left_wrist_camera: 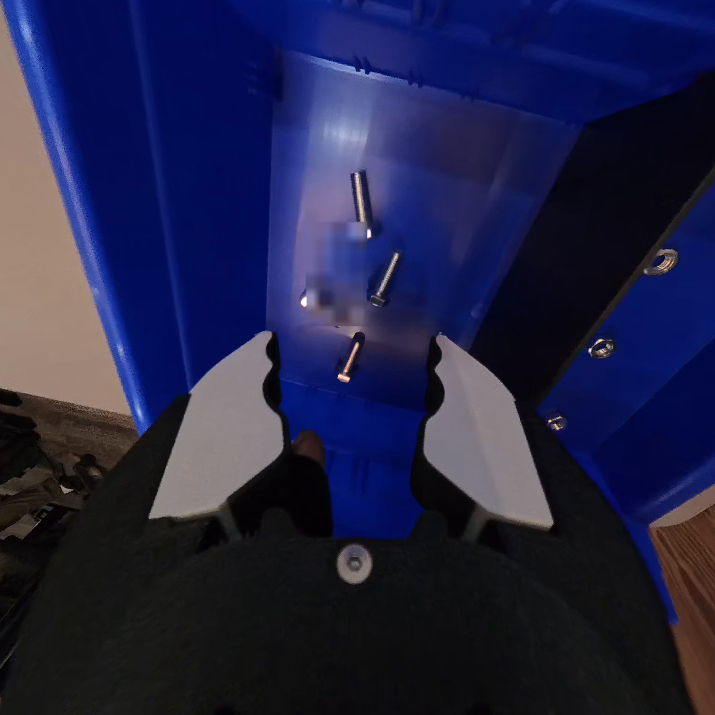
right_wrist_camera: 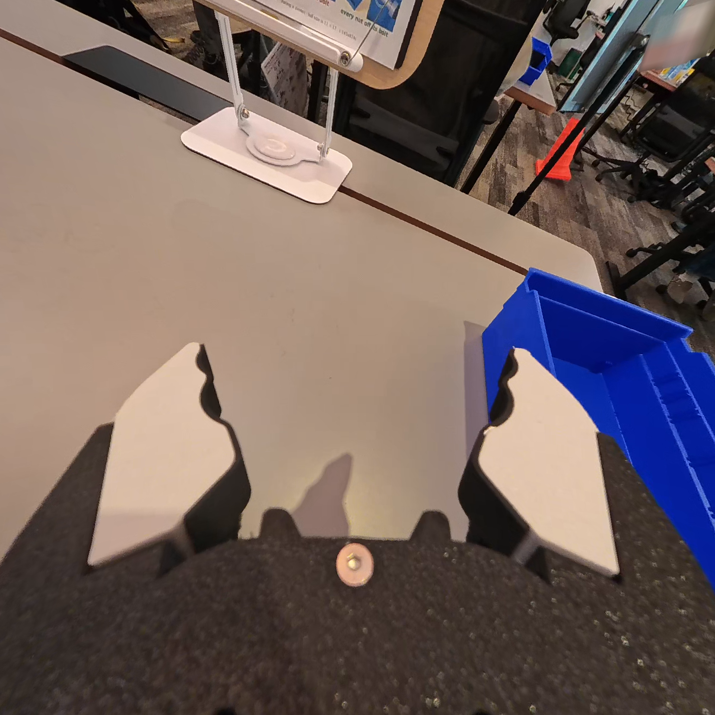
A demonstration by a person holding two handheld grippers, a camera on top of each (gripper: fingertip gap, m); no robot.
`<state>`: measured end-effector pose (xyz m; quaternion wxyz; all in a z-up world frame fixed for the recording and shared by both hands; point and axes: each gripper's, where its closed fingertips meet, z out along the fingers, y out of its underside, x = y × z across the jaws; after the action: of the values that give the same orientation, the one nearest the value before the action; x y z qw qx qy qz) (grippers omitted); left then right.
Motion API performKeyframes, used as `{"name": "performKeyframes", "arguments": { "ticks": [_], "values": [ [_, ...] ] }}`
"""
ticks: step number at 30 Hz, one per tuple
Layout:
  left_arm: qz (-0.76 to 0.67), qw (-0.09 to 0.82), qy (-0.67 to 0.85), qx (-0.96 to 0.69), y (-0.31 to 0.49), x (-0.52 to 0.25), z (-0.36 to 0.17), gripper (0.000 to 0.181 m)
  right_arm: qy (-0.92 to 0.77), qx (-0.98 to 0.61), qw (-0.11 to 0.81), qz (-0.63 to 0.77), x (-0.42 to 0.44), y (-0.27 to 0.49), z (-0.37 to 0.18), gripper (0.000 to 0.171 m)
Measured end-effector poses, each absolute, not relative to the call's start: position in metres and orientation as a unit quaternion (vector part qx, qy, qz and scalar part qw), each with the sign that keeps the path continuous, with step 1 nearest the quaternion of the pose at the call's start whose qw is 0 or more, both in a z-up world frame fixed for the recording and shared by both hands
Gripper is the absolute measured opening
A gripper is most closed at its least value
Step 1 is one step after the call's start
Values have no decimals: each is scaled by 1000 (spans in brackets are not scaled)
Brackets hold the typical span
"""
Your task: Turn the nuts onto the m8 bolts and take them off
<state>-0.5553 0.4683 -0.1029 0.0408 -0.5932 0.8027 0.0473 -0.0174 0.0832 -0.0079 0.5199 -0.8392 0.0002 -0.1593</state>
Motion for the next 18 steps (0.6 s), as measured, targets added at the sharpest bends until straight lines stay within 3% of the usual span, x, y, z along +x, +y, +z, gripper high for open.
{"name": "performKeyframes", "arguments": {
  "ticks": [18],
  "values": [
    [32,-12,812,-583,459,-559,-133,60,-5,-841,515,-164,-19,85,-8,133]
  ]
}}
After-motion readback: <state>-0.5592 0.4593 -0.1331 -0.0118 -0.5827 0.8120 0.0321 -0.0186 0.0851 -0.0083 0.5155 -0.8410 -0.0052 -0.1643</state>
